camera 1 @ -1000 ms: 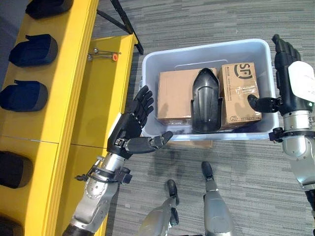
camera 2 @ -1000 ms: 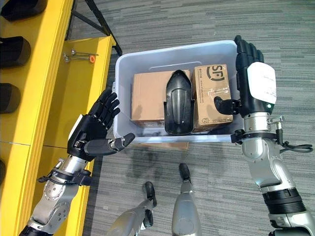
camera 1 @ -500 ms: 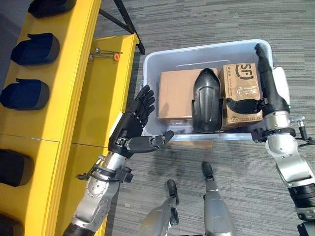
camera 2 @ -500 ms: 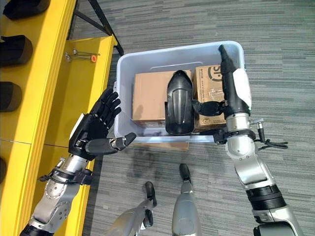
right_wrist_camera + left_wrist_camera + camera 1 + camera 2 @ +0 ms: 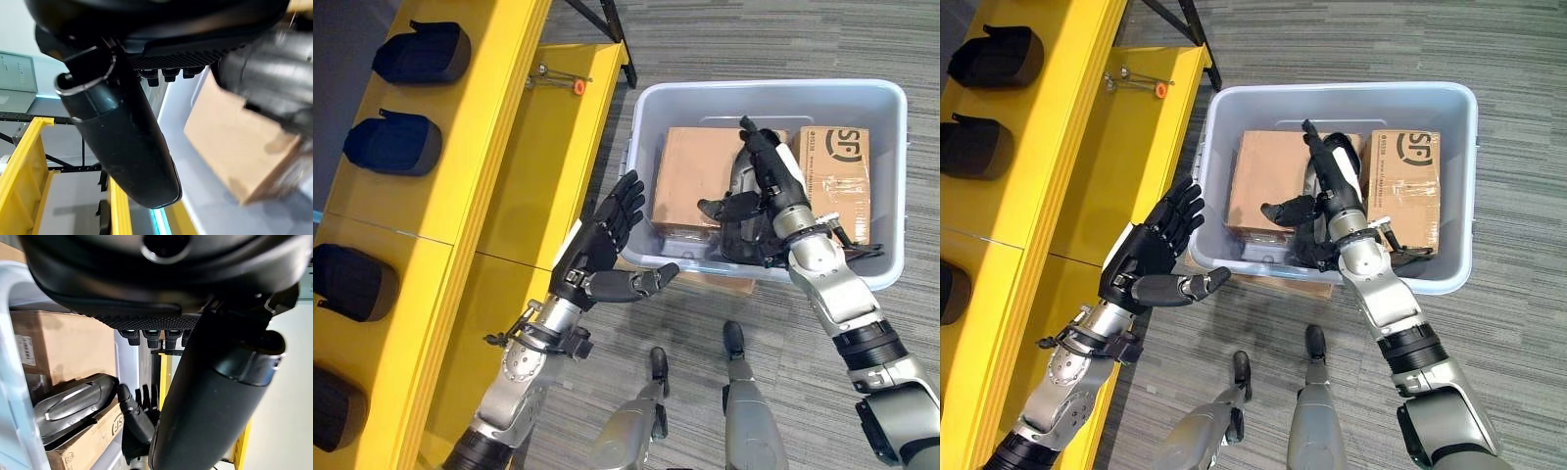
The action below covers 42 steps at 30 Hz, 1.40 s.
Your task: Move parts from the plastic box to the shelf.
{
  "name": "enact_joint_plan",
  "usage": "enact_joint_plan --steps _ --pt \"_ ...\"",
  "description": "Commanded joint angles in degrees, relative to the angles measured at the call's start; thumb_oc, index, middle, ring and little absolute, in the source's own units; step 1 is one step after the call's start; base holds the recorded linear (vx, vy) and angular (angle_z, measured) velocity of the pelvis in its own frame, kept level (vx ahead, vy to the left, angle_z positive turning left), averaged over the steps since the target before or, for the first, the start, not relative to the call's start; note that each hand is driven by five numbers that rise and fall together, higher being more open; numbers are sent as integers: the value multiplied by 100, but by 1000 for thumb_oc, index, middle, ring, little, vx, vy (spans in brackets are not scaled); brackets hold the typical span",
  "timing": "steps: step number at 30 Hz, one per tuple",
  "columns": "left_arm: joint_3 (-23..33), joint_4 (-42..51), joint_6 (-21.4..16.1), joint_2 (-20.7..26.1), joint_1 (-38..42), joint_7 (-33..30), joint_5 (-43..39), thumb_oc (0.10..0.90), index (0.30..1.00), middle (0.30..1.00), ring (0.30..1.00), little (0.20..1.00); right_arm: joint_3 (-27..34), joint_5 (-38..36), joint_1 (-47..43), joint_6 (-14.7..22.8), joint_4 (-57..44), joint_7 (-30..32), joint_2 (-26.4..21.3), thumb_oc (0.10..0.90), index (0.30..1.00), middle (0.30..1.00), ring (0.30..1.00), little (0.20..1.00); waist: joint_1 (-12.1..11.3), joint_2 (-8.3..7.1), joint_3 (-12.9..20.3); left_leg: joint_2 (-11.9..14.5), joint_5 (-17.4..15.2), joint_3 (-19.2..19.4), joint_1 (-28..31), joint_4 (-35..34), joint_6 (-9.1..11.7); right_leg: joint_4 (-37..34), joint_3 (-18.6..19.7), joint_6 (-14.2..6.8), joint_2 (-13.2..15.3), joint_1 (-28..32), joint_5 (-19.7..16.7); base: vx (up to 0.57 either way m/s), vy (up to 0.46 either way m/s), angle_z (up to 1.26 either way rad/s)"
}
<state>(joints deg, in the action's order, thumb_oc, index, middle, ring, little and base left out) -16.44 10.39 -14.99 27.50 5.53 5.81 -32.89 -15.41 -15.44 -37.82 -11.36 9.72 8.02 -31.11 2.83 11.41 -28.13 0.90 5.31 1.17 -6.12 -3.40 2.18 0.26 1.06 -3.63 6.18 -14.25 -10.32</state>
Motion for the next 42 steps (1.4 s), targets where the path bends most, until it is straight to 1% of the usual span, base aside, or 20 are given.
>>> enact_joint_plan --steps 1,4,6,10,15,20,21,24,26,27,31,32,35,38,40,42 --pt "95 620 -485 -124 67 146 42 900 1000 1000 1000 1000 -156 -589 -906 267 -254 90 198 900 1000 1000 1000 1000 -43 -181 200 666 -797 153 -62 764 198 1226 50 12 482 -325 1341 -17 4 5" --pt "76 632 -475 -111 81 102 42 900 1000 1000 1000 1000 -154 -919 -996 198 -99 221 353 900 1000 1000 1000 1000 -99 -164 160 641 -807 115 -121 787 184 1282 46 11 496 -398 1349 -24 7 4" --pt "60 617 -501 -103 90 129 17 900 1000 1000 1000 1000 -147 -1223 -1071 232 118 295 497 900 1000 1000 1000 1000 -153 -145 106 611 -816 86 -187 827 172 1328 34 16 509 -456 1357 0 0 0" --pt "30 605 -513 -95 84 148 8 900 1000 1000 1000 1000 -129 -1500 -1129 227 318 411 653 900 1000 1000 1000 1000 -207 -108 53 590 -809 62 -251 850 159 1383 24 14 536 -525 1359 -17 13 10" --pt "-12 611 -510 -99 57 228 -66 900 1000 1000 1000 1000 8 -2348 -1342 269 791 423 807 900 1000 1000 1000 1000 -310 -38 -34 537 -818 3 -352 911 137 1494 6 23 570 -635 1389 -19 12 6" --pt "-70 653 -495 -73 24 310 -129 900 1000 1000 1000 1000 131 -2712 -1586 352 1224 328 838 900 1000 1000 1000 1000 -401 34 -133 479 -833 -55 -472 1016 118 1642 -11 33 622 -753 1433 -25 9 5" --pt "-109 675 -504 -62 1 367 -116 900 1000 1000 1000 1000 176 -2835 -1721 368 1472 238 882 900 1000 1000 1000 1000 -456 93 -167 435 -840 -83 -580 1080 101 1734 -17 34 660 -855 1461 -28 10 16" --pt "-140 695 -500 -46 -30 371 -132 900 1000 1000 1000 1000 149 -3133 -1824 342 1648 207 900 900 1000 1000 1000 1000 -513 143 -167 386 -861 -106 -708 1184 88 1857 -17 44 692 -988 1493 -13 7 12" --pt "-145 693 -508 -30 -41 387 -156 900 1000 1000 1000 1000 160 -3169 -1857 355 1731 180 898 900 1000 1000 1000 1000 -531 160 -167 370 -872 -116 -744 1221 83 1893 -26 48 706 -1020 1507 1 2 9" --pt "-126 711 -508 -16 -76 444 -198 900 1000 1000 1000 1000 163 -3356 -1896 373 1838 83 886 900 1000 1000 1000 1000 -568 193 -167 350 -887 -122 -798 1267 71 1947 -41 53 726 -1076 1526 3 7 10" --pt "-141 730 -541 9 -151 460 -209 900 1000 1000 1000 1000 117 -3694 -2025 343 2040 -135 902 900 1000 1000 1000 1000 -628 271 -167 311 -901 -130 -916 1358 55 2090 -53 75 754 -1212 1576 8 11 11" --pt "-133 740 -549 17 -189 488 -240 900 1000 1000 1000 1000 95 -3878 -2054 317 2033 -151 922 900 1000 1000 1000 1000 -646 298 -167 299 -903 -137 -950 1386 53 2147 -55 79 768 -1259 1593 9 12 9" --pt "-137 744 -566 19 -245 538 -230 900 1000 1000 1000 1000 70 -4071 -2110 283 2063 -261 946 900 1000 1000 1000 1000 -684 337 -167 279 -901 -146 -1005 1423 47 2212 -68 91 786 -1317 1617 14 11 4" --pt "-151 718 -625 36 -320 612 -274 900 1000 1000 1000 1000 9 -4261 -2185 121 2100 -391 962 900 1000 1000 1000 1000 -725 387 -167 260 -898 -155 -1055 1454 43 2304 -88 108 816 -1388 1657 26 18 9" --pt "-138 730 -652 67 -407 698 -349 900 1000 1000 1000 1000 -110 -4222 -2294 73 2138 -322 1008 900 1000 1000 1000 1000 -775 448 -167 238 -891 -153 -1104 1480 35 2390 -100 133 835 -1453 1696 41 39 11" --pt "-142 747 -653 92 -454 733 -373 900 1000 1000 1000 1000 -153 -4392 -2317 60 2144 -245 1040 900 1000 1000 1000 1000 -793 466 -167 216 -917 -170 -1115 1512 28 2475 -123 132 859 -1469 1759 34 21 4"
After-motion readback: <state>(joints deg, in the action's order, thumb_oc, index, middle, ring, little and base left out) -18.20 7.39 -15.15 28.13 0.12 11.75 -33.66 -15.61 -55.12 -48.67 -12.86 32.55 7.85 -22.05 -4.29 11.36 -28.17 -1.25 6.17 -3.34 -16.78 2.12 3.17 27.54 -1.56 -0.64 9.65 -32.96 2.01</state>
